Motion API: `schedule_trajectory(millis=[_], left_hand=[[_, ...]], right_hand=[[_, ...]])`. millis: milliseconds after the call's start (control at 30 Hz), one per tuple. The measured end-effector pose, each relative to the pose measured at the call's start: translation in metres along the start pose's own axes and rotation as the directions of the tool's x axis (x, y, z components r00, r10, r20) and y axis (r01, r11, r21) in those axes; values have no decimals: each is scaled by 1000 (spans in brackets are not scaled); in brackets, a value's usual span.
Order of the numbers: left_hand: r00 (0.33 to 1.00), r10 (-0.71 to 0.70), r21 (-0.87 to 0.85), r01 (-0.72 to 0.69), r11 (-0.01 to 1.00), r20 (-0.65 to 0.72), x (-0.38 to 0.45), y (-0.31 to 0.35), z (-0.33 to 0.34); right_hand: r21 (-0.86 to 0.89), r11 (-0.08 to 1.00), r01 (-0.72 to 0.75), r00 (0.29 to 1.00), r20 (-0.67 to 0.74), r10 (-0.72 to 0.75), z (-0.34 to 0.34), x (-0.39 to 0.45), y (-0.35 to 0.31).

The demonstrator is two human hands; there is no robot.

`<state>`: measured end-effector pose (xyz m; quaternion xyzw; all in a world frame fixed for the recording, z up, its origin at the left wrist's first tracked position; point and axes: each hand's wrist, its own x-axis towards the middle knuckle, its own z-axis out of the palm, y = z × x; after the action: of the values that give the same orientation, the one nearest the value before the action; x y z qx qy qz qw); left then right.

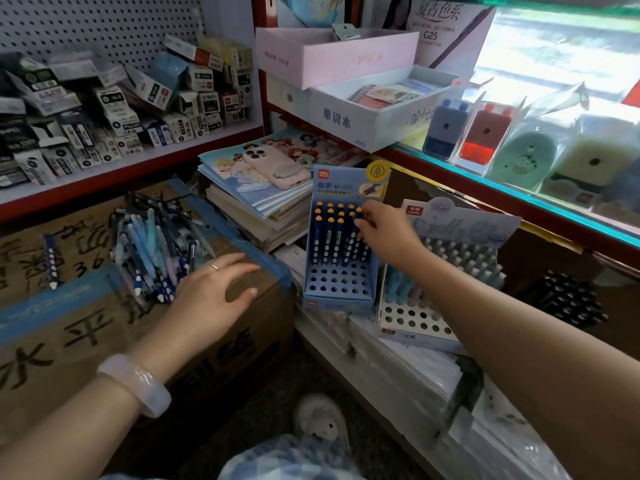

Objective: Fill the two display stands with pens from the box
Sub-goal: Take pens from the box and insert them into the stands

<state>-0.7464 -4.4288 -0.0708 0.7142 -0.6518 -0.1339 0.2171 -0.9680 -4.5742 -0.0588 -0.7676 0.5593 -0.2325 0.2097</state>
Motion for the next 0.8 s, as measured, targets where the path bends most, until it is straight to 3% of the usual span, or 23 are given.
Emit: schedule_trajectory(millis=[100, 533, 700, 800], left_hand=[[1000, -13, 2, 13, 1000, 5, -1, -1, 1], [999, -38, -2, 38, 999, 18, -5, 1, -6], [996, -93, -15, 93, 996, 5, -14, -12, -22], [992, -127, -27, 127, 992, -24, -24, -23, -29]], right_hand=[[39, 999, -20, 999, 39, 18, 0, -1, 5], [-219, 973, -66, 991, 103, 90, 9, -8, -1], [-175, 984, -35, 996, -90, 20, -5, -21, -23], [-125, 989, 75, 993, -77, -85, -6, -21, -59]])
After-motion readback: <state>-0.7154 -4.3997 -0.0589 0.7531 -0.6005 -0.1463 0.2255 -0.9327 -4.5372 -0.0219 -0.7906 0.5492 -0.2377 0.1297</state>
